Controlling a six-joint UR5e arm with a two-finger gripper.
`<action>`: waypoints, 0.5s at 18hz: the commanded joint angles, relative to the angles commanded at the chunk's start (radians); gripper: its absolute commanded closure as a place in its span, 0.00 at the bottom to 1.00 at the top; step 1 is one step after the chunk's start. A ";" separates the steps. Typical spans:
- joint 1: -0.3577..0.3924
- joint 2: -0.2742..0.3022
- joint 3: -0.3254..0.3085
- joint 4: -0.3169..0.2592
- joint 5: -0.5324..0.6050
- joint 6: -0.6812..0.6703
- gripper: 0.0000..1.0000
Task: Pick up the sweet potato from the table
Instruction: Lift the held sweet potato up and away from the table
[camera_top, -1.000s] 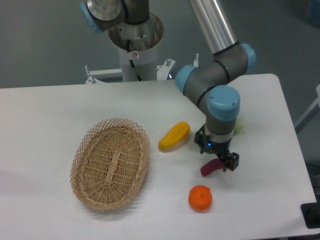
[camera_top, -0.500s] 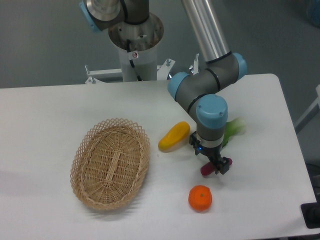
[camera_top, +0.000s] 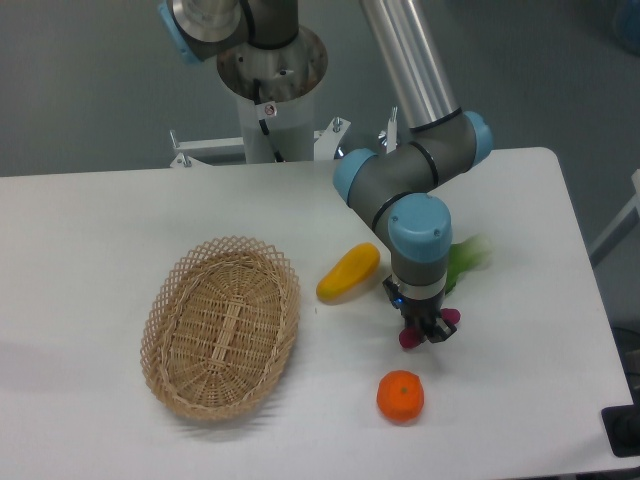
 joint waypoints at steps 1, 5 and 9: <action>0.000 0.000 0.008 -0.002 0.000 0.000 0.85; 0.017 0.018 0.060 -0.024 -0.008 0.003 0.85; 0.043 0.041 0.193 -0.207 -0.040 0.005 0.85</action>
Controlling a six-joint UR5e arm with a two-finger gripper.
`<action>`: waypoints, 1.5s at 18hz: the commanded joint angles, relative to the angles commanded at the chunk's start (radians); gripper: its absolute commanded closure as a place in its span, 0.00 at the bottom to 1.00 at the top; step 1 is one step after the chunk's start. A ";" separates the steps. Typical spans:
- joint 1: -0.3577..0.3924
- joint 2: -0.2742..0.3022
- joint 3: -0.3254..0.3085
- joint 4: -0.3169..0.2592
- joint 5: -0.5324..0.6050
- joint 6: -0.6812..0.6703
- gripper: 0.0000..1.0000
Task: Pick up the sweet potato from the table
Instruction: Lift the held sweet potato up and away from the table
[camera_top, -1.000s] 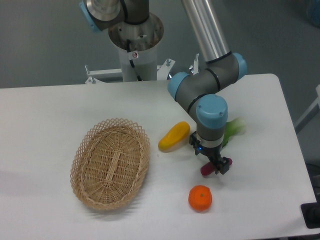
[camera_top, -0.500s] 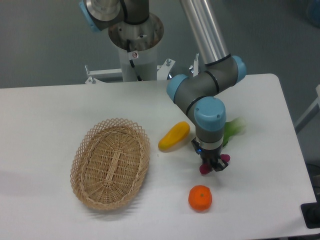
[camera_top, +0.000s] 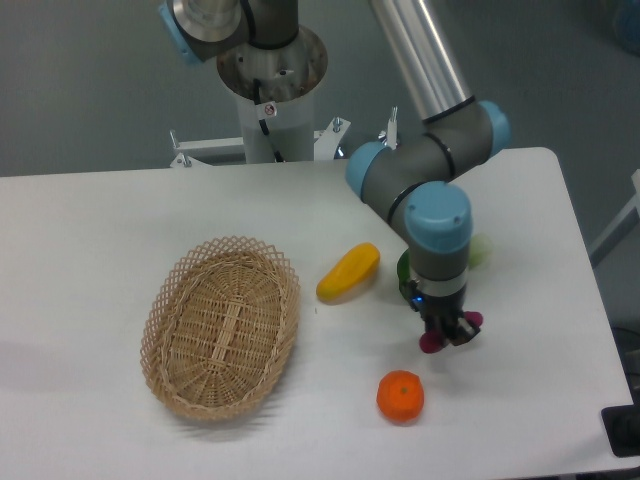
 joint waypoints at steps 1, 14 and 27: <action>0.005 0.000 0.044 -0.063 -0.012 0.000 0.85; 0.172 0.129 0.188 -0.284 -0.166 0.126 0.84; 0.210 0.160 0.174 -0.303 -0.160 0.215 0.84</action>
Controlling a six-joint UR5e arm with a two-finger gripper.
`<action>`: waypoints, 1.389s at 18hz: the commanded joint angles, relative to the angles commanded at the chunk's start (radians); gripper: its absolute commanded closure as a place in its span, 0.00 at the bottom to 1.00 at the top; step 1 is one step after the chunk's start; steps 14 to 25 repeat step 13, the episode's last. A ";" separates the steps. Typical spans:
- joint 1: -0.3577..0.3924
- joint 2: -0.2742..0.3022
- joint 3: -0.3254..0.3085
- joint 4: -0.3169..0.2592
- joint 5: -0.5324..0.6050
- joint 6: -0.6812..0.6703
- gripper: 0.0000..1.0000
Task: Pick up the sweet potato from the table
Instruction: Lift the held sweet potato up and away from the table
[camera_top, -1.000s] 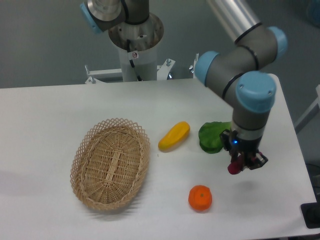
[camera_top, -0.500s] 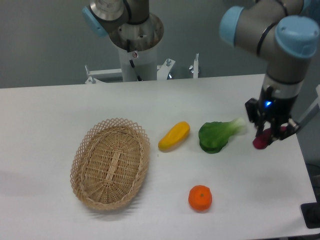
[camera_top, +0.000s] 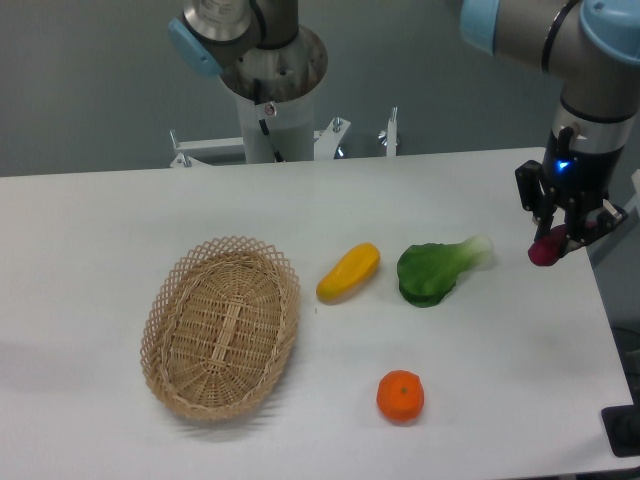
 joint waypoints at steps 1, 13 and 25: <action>0.000 0.000 0.000 0.000 0.000 0.000 0.84; -0.006 0.005 0.000 0.005 -0.005 -0.012 0.84; -0.006 0.005 0.000 0.005 -0.005 -0.012 0.84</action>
